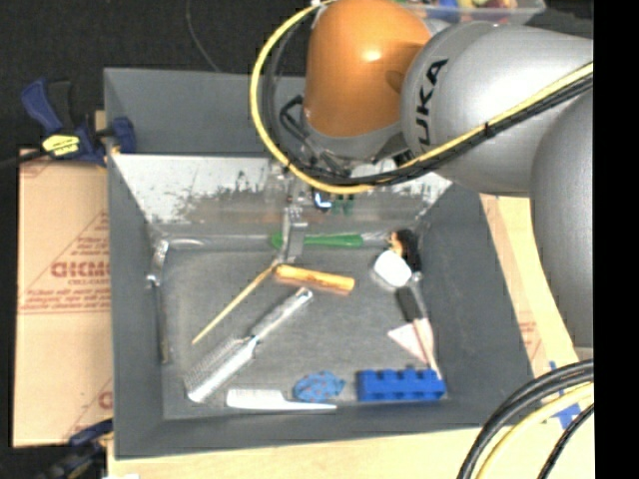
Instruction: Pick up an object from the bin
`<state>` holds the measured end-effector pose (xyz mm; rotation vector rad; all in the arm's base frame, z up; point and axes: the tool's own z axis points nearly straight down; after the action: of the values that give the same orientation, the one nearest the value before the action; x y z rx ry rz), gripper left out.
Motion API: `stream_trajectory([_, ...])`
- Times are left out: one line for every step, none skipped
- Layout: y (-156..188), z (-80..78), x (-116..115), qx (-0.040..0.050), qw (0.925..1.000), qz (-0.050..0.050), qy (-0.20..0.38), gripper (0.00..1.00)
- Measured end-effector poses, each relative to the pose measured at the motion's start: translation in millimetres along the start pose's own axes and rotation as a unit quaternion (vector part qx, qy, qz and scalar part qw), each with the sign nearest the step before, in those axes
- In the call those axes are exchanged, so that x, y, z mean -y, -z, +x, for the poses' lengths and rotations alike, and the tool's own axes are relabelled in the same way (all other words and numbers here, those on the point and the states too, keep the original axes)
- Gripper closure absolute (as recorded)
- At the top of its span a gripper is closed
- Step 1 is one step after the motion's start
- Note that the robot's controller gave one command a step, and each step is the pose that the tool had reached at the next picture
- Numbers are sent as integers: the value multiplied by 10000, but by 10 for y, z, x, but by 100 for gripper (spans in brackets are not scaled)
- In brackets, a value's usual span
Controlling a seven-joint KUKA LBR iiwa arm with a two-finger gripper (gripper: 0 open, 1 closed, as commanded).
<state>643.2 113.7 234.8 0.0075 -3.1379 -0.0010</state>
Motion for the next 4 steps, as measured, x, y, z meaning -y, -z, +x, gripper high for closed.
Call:
stream_trajectory([52,-14,6,41,10000,-7,-14,0])
stream_trajectory([-882,286,77,52,9884,8,1515,0])
stream_trajectory([-809,418,66,86,9521,22,3057,0])
stream_trajectory([-1245,595,115,46,9071,14,4209,0])
